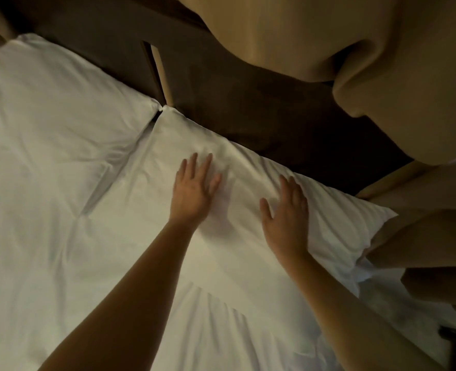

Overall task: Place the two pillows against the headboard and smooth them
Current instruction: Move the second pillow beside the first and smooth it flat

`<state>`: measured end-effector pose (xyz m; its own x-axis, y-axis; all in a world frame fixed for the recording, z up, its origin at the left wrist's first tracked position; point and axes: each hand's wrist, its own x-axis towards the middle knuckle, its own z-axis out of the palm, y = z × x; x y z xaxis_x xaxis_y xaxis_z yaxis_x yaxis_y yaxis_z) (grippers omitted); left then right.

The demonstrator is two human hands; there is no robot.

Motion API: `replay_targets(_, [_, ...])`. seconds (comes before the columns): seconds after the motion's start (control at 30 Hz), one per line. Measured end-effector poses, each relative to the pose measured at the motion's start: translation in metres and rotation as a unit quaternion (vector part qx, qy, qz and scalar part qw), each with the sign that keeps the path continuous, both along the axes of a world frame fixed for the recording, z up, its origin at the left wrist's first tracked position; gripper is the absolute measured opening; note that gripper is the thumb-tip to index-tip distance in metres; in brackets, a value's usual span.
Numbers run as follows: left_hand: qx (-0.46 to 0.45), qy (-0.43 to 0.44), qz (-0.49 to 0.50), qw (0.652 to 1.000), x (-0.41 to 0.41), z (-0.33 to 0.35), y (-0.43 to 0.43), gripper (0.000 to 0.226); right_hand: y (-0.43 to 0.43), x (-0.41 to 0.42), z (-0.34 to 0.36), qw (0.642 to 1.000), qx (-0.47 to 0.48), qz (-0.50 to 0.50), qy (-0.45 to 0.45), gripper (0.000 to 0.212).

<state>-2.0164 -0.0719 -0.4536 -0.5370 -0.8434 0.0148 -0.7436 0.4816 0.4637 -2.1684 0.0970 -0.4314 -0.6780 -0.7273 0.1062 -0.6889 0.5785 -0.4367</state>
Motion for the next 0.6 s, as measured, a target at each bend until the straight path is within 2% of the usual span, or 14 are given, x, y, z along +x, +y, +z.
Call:
replay_targets(0.1, [0.01, -0.015, -0.059, 0.998, -0.017, -0.01, 0.006, 0.065, -0.017, -0.012, -0.026, 0.994, 0.077, 0.058, 0.059, 0.064])
replay_targets(0.23, [-0.015, -0.082, -0.037, 0.996, 0.01, -0.04, -0.005, 0.066, 0.021, -0.059, -0.049, 0.978, 0.141, 0.064, 0.138, 0.062])
replay_targets(0.4, [0.009, -0.11, 0.106, 0.988, 0.065, -0.053, -0.028, 0.065, 0.091, -0.098, -0.054, 0.982, 0.149, 0.016, 0.118, 0.062])
replay_targets(0.5, [0.038, -0.133, 0.132, 0.982, 0.085, -0.05, -0.03, 0.068, 0.109, -0.103, -0.049, 0.981, 0.153, -0.019, 0.114, 0.063])
replay_targets(0.6, [0.049, -0.108, 0.163, 0.979, 0.081, -0.034, -0.032, 0.07, 0.1, -0.094, -0.041, 0.986, 0.116, -0.075, 0.096, 0.063])
